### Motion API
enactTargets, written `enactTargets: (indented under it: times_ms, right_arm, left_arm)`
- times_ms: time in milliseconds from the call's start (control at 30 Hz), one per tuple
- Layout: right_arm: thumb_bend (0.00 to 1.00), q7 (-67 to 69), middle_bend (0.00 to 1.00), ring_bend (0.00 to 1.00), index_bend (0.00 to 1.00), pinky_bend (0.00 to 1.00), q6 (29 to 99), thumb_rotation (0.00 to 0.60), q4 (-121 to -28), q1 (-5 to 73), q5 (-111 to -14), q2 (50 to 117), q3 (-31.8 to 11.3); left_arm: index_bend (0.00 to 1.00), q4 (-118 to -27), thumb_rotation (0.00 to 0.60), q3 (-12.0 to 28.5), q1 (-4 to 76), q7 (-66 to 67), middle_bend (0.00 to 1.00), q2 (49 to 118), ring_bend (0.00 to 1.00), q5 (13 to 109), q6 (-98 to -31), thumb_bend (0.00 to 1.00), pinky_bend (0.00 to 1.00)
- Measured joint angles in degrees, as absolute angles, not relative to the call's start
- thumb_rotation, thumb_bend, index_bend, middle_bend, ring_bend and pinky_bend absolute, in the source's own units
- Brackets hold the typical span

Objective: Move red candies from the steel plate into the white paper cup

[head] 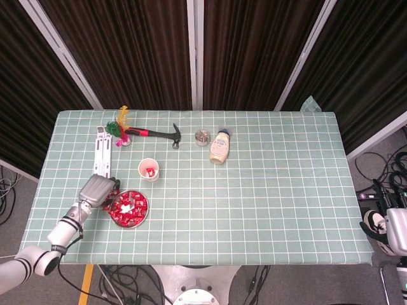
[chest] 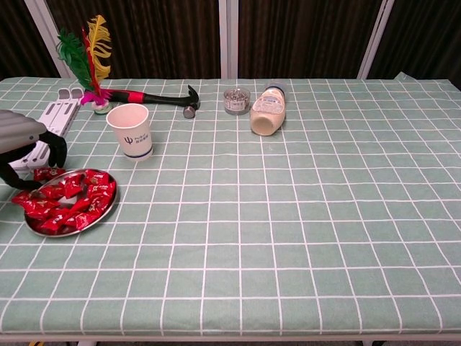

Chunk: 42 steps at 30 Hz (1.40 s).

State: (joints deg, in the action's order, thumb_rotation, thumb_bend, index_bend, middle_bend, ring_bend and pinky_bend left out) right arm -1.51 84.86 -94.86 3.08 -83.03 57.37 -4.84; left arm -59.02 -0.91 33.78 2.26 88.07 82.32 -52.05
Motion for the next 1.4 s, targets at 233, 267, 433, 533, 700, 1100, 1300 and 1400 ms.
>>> enactTargets:
  times_ms: [233,267,433,533,700,1100,1300,1400]
  right_arm:
    - [0.10,-1.7,0.22,0.08,0.06,0.27,84.7,0.600,-95.0,3.1,-82.8,57.4,-4.9]
    - [0.10,-1.8,0.22,0.08,0.06,0.27,84.7,0.600,-95.1,3.1,-82.8,57.3,-4.9]
    - [0.10,-1.9,0.22,0.08,0.06,0.27,84.8,0.600,-95.2,3.0,-82.7,57.3,-4.9]
    - [0.10,-2.0,0.22,0.08,0.06,0.27,84.8,0.600,-95.3,3.0,-82.7,57.2,-4.8]
    - [0.10,-2.1,0.22,0.08,0.06,0.27,84.9,0.600,-95.5,3.0,-82.7,57.1,-4.9]
    - [0.10,-1.6,0.23,0.08,0.06,0.27,85.3,0.600,-95.3,2.7,-83.0,57.0,-4.8]
    - [0.10,-1.3,0.23,0.08,0.06,0.27,85.3,0.600,-95.1,2.6,-82.8,56.9,-4.8]
    - [0.10,-1.2,0.23,0.08,0.06,0.27,85.3,0.600,-95.1,2.5,-82.7,57.0,-4.8]
  left_arm:
    - [0.51,-56.7,0.600,-1.1,33.8,0.4,0.55,89.2,0.81,82.7,-51.4,0.24,1.00]
    - [0.52,-56.5,0.600,-1.1,33.8,0.3,0.56,89.3,0.82,82.7,-51.4,0.24,1.00]
    - [0.57,-54.9,0.600,-1.1,33.6,-1.6,0.61,90.2,0.83,82.9,-51.8,0.27,1.00]
    - [0.61,-53.2,0.600,-1.2,33.3,-3.0,0.64,91.0,0.84,83.4,-52.5,0.31,1.00]
    - [0.64,-50.7,0.600,-1.3,32.9,-5.4,0.68,91.9,0.85,83.9,-53.3,0.39,1.00]
    - [0.65,-58.1,0.600,0.6,31.6,-7.7,0.69,87.4,0.86,84.2,-59.0,0.43,1.00]
    - [0.64,-66.8,0.600,4.9,34.2,-7.2,0.69,82.8,0.85,84.0,-60.5,0.43,1.00]
    - [0.64,-68.0,0.600,7.2,37.0,-6.6,0.68,82.3,0.85,83.6,-59.6,0.43,1.00]
